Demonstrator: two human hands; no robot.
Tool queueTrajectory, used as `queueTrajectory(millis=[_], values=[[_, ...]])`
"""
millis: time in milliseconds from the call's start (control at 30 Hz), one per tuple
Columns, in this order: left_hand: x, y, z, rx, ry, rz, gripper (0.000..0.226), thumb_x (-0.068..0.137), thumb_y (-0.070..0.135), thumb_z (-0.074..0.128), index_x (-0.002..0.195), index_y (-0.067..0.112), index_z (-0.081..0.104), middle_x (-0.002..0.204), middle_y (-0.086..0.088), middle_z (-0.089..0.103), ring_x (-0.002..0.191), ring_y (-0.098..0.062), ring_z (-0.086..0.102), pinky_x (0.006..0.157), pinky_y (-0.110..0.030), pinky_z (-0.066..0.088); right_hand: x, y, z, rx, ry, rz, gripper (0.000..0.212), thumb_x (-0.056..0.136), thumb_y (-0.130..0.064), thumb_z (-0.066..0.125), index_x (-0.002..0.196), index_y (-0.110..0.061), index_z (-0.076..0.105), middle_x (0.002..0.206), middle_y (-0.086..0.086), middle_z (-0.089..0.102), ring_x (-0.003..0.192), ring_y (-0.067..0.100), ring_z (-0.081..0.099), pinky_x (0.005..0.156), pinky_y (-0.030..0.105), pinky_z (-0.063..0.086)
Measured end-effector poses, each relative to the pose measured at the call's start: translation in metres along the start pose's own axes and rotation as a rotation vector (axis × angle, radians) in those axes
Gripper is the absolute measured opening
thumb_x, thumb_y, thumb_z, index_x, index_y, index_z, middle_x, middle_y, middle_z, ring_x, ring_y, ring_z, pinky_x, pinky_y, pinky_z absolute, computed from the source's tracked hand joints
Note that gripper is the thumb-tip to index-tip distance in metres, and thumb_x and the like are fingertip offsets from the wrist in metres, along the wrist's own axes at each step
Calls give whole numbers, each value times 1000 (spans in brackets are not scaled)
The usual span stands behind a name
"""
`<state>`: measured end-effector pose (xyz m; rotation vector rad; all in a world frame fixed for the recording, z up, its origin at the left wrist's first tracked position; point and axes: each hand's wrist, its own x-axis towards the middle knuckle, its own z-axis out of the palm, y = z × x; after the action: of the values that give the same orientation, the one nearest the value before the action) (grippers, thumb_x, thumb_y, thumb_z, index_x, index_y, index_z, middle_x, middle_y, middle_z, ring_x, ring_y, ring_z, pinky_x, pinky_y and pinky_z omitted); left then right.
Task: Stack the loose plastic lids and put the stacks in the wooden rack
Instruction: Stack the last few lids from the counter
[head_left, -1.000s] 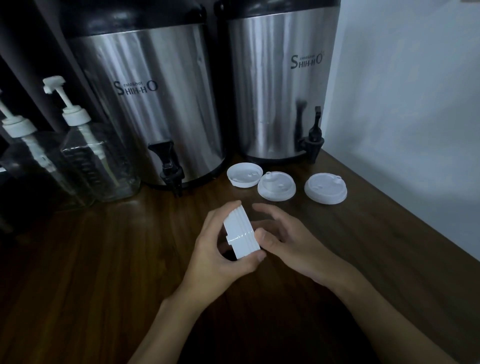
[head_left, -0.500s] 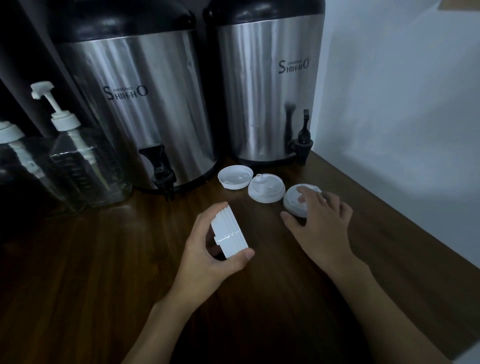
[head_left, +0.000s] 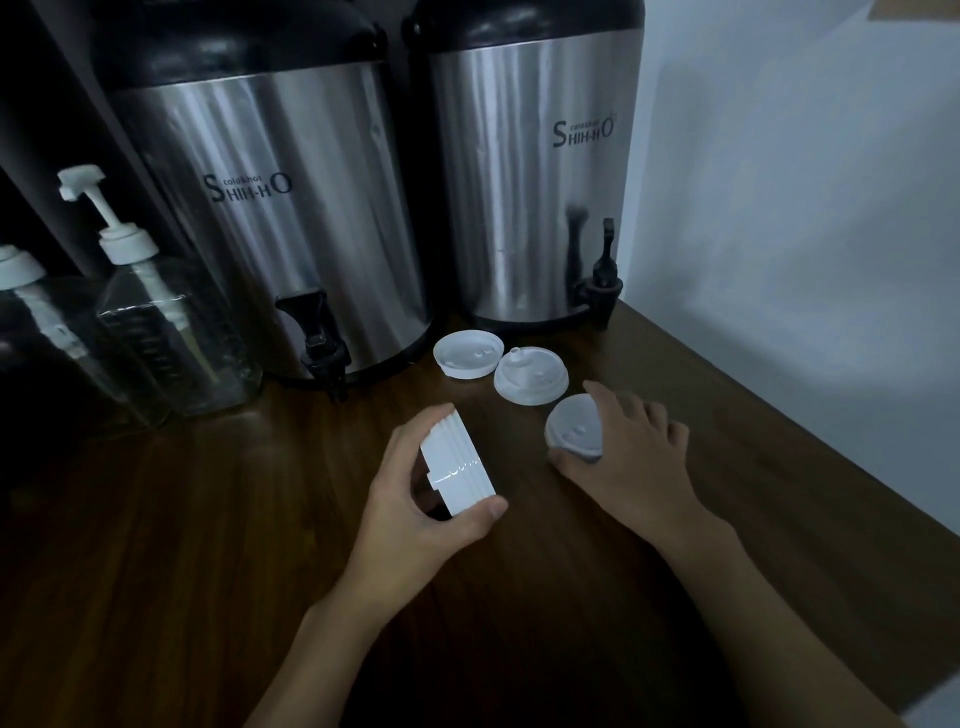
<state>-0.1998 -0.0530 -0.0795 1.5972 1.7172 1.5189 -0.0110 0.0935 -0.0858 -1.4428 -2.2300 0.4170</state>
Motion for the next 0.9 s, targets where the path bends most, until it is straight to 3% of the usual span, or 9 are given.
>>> queueTrajectory(millis=[100, 167, 267, 367, 500, 600, 733, 800, 900], values=[[0, 0, 0, -12, 0, 6, 81, 65, 52, 84, 134, 56, 44, 138, 23, 47, 128, 4, 43, 91, -7, 46, 1, 0, 2, 152, 42, -17, 90, 74, -61, 76, 147, -31, 33, 143, 0, 47, 127, 20, 38, 99, 38, 34], [1, 0, 0, -12, 2, 13, 80, 65, 51, 84, 135, 55, 45, 137, 23, 47, 128, 4, 44, 91, -6, 46, 0, -2, 5, 275, 84, -41, 86, 71, -56, 80, 142, -33, 37, 136, -8, 47, 117, 12, 34, 89, 31, 35], [1, -1, 0, -5, 6, 10, 81, 65, 53, 84, 134, 57, 44, 136, 25, 47, 129, 3, 44, 89, -10, 49, -3, -9, 6, 442, 90, -64, 78, 71, -52, 81, 137, -41, 41, 122, -25, 41, 115, 6, 36, 80, 18, 33], [0, 0, 0, 4, 6, 6, 81, 64, 54, 83, 135, 57, 43, 136, 27, 47, 130, 4, 43, 88, -14, 49, -6, -19, 3, 584, 78, -61, 74, 72, -46, 84, 131, -47, 40, 118, -29, 44, 111, 4, 48, 76, 10, 36], [1, 0, 0, 11, 9, 11, 81, 65, 54, 83, 135, 56, 43, 137, 27, 46, 130, 4, 42, 92, -19, 47, -10, -30, 0, 799, 67, -54, 78, 74, -29, 87, 132, -45, 37, 133, -14, 47, 118, 7, 53, 79, 14, 55], [1, 1, 0, 27, 9, 13, 80, 64, 55, 82, 133, 59, 42, 137, 27, 46, 130, 6, 41, 91, -12, 47, -14, -37, -1, 894, 12, -70, 77, 78, -18, 84, 137, -40, 40, 139, -9, 41, 122, 5, 50, 79, 6, 50], [1, 3, 0, -8, 6, 21, 79, 65, 50, 83, 131, 62, 43, 135, 24, 47, 126, 9, 42, 91, -3, 43, -19, -43, -1, 1073, -67, -64, 66, 80, -7, 82, 128, -37, 47, 133, -7, 48, 111, -4, 59, 76, 9, 52], [1, 3, 0, -12, 6, 28, 79, 65, 49, 84, 132, 60, 44, 135, 23, 47, 126, 8, 43, 91, -4, 43, -20, -44, -1, 1159, -95, -52, 60, 79, -7, 81, 119, -36, 47, 124, -7, 57, 105, -7, 63, 76, 10, 53], [1, 2, 1, -3, 8, 33, 79, 66, 49, 84, 133, 58, 44, 135, 22, 47, 128, 5, 43, 92, -5, 43, -20, -47, -1, 1243, -134, -40, 65, 75, -18, 78, 127, -39, 44, 124, -4, 60, 110, 3, 65, 84, 19, 55]])
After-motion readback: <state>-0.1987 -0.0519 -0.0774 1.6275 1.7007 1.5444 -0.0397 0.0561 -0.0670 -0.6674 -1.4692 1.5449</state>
